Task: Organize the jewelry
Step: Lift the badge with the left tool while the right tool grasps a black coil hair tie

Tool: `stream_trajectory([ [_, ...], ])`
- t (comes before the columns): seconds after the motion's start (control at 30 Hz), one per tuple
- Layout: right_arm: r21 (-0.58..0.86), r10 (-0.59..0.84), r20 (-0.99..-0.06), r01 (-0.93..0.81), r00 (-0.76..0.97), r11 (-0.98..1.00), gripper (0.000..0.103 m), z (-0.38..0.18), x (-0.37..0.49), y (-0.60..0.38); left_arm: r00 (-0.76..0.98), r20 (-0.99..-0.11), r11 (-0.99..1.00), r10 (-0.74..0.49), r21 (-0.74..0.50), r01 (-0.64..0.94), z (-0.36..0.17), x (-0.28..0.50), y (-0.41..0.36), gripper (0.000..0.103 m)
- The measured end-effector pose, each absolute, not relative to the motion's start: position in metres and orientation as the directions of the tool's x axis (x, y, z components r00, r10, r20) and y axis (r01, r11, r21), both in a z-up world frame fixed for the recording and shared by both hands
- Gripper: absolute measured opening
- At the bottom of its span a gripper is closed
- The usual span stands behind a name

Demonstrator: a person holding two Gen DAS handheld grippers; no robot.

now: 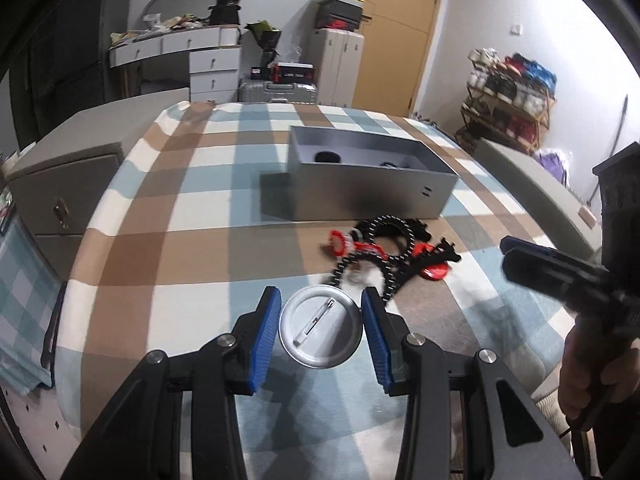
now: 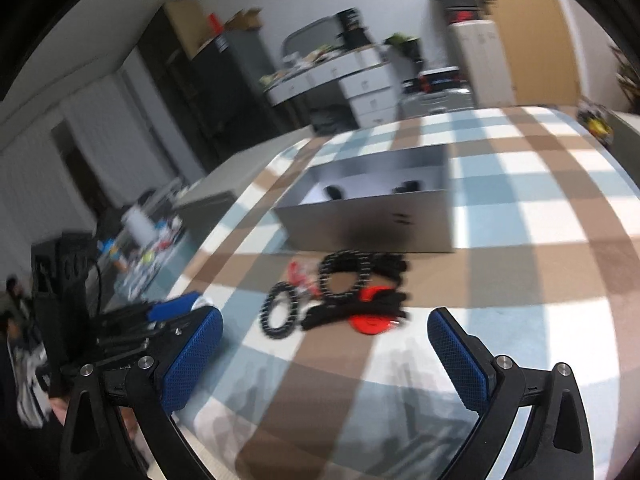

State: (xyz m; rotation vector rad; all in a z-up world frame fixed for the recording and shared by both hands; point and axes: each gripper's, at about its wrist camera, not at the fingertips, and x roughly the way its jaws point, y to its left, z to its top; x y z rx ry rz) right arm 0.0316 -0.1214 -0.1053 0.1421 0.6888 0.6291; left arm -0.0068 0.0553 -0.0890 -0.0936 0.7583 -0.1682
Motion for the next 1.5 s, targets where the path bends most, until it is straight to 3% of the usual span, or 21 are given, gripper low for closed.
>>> stream_trajectory([
  [0.1,0.275,0.585,-0.555,-0.533,0.591,0.800,0.097,-0.103,0.034,-0.100,0.724,-0.665,0.982,-0.182,-0.161,0.099,-0.089,-0.007,0.067,0.035],
  [0.43,0.271,0.573,-0.637,-0.547,0.516,0.792,0.057,-0.118,0.064,-0.066,0.732,-0.655,0.976,-0.190,-0.205,0.070,-0.094,-0.010,0.090,0.035],
  [0.7,0.204,0.524,-0.685,-0.558,0.506,0.805,0.044,-0.123,0.065,-0.052,0.716,-0.659,0.967,-0.229,-0.241,0.086,-0.100,-0.013,0.096,0.035],
  [0.9,0.126,0.459,-0.731,-0.561,0.505,0.818,0.027,-0.131,0.065,-0.040,0.720,-0.653,0.964,-0.235,-0.253,0.085,-0.099,-0.016,0.100,0.035],
  [0.97,0.103,0.444,-0.735,-0.563,0.512,0.820,0.015,-0.132,0.064,-0.037,0.720,-0.652,0.963,-0.237,-0.254,0.087,-0.098,-0.016,0.100,0.035],
  [1.03,0.071,0.423,-0.737,-0.562,0.527,0.824,0.009,-0.132,0.063,-0.035,0.721,-0.651,0.963,-0.237,-0.256,0.085,-0.098,-0.016,0.100,0.035],
  [1.2,0.052,0.419,-0.727,-0.565,0.543,0.823,0.009,-0.130,0.060,-0.036,0.724,-0.650,0.965,-0.230,-0.251,0.081,-0.096,-0.016,0.100,0.035],
  [1.5,0.172,0.520,-0.646,-0.557,0.559,0.813,0.009,-0.108,0.052,-0.062,0.735,-0.641,0.970,-0.221,-0.227,0.093,-0.085,-0.015,0.094,0.036],
])
